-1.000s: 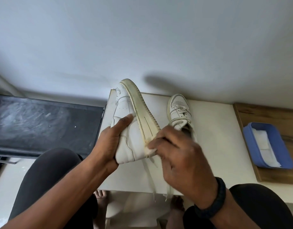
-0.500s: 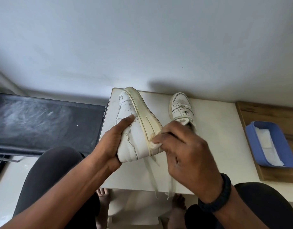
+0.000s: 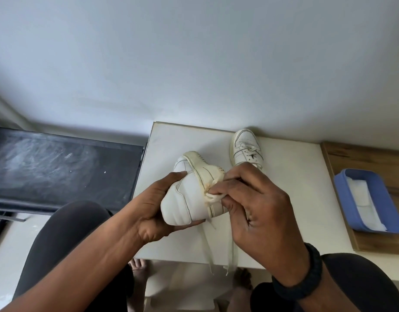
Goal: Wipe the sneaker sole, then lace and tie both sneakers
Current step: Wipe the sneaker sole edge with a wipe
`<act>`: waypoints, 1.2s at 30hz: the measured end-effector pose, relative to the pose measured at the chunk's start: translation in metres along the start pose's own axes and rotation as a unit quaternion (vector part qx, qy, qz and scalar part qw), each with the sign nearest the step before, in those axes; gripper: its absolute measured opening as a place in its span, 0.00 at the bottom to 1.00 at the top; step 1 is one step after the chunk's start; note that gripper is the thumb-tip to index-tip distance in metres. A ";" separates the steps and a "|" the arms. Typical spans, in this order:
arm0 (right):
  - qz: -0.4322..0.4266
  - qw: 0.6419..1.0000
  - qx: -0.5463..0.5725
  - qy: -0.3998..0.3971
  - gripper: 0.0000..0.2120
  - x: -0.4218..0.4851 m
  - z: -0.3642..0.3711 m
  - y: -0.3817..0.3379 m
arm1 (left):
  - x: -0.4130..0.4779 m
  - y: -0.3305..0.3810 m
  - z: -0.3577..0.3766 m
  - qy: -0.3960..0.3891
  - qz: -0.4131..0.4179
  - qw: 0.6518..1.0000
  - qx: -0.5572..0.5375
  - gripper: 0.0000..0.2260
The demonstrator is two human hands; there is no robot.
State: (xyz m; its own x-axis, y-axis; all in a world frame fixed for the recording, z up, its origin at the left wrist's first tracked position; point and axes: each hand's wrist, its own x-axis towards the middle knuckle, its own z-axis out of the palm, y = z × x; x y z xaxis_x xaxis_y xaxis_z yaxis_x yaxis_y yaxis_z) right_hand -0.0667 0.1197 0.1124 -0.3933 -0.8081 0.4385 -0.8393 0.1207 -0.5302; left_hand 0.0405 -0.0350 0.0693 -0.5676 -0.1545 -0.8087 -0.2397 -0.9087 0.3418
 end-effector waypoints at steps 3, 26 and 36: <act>0.003 1.000 0.013 0.020 0.10 0.002 -0.001 -0.001 | -0.006 -0.001 -0.001 -0.006 -0.012 1.000 0.001 0.12; 0.024 0.991 0.039 0.127 0.08 0.081 0.009 0.013 | 0.006 0.007 -0.011 0.178 0.565 0.687 0.421 0.35; 0.036 0.991 0.044 0.118 0.09 0.077 0.003 0.014 | 0.017 0.034 -0.003 0.015 0.500 0.763 0.410 0.41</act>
State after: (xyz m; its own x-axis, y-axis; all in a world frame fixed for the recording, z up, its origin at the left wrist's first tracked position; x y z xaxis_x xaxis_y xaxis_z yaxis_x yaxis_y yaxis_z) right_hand -0.1073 0.0575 0.1362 -0.5362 -0.6405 0.5498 -0.7743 0.1140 -0.6225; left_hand 0.0249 -0.0694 0.0655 -0.7744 -0.6309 0.0470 -0.1168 0.2156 0.9695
